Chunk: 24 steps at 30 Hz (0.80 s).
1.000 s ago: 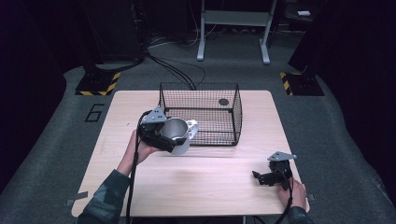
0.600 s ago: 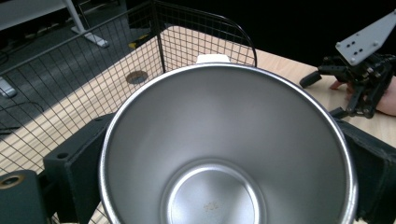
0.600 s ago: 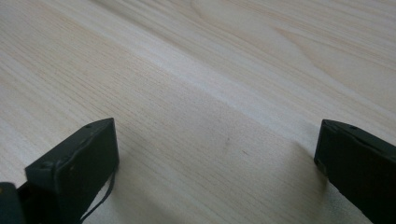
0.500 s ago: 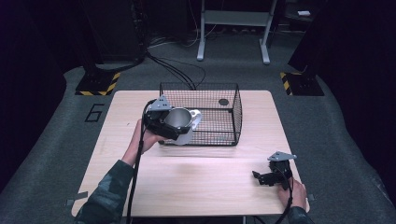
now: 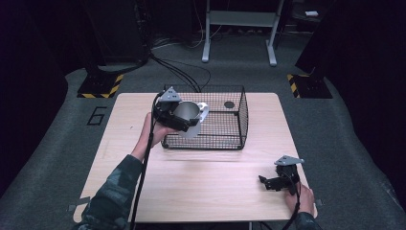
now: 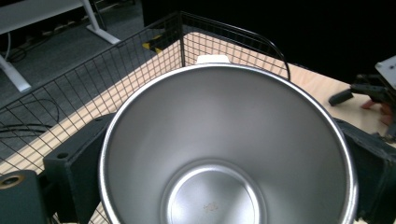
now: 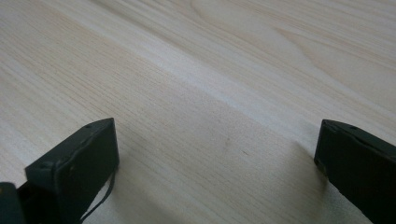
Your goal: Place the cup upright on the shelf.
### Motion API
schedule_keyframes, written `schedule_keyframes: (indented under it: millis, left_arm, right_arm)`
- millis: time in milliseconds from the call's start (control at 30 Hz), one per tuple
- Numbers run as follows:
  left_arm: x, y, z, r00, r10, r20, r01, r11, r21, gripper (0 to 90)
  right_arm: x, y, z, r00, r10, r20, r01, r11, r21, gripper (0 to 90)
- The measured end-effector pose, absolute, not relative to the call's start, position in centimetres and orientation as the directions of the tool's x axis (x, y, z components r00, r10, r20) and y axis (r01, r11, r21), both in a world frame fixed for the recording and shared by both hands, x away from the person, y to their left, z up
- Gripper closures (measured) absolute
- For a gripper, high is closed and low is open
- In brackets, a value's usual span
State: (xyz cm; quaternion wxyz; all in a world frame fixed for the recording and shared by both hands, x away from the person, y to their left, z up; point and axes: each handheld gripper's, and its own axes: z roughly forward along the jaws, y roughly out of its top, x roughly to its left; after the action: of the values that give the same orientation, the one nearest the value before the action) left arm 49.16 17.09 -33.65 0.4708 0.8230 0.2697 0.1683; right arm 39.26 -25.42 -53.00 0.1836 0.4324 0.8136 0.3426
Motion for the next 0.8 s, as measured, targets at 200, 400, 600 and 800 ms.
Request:
schedule_keyframes:
  millis: [200, 400, 600, 800]
  left_arm:
    - [50.3, 16.4, -33.5, 0.782, 0.622, 0.025, 0.293, -0.403, 0.867, 6.2]
    - [51.4, 15.8, -33.6, 0.774, 0.633, 0.023, 0.308, -0.407, 0.86, 6.2]
    - [52.5, 15.2, -34.1, 0.767, 0.641, 0.029, 0.319, -0.42, 0.849, 6.2]
    - [53.2, 14.8, -34.6, 0.759, 0.65, 0.028, 0.333, -0.425, 0.841, 6.2]
  right_arm:
    - [39.3, -25.4, -53.0, -0.558, 0.83, -0.002, 0.578, 0.391, 0.716, 0.0]
    - [39.2, -25.4, -53.0, -0.553, 0.833, 0.003, 0.582, 0.383, 0.717, 0.0]
    - [39.3, -25.4, -53.0, -0.559, 0.829, -0.003, 0.578, 0.391, 0.716, 0.0]
    - [39.2, -25.3, -53.0, -0.552, 0.834, 0.004, 0.583, 0.382, 0.717, 0.0]
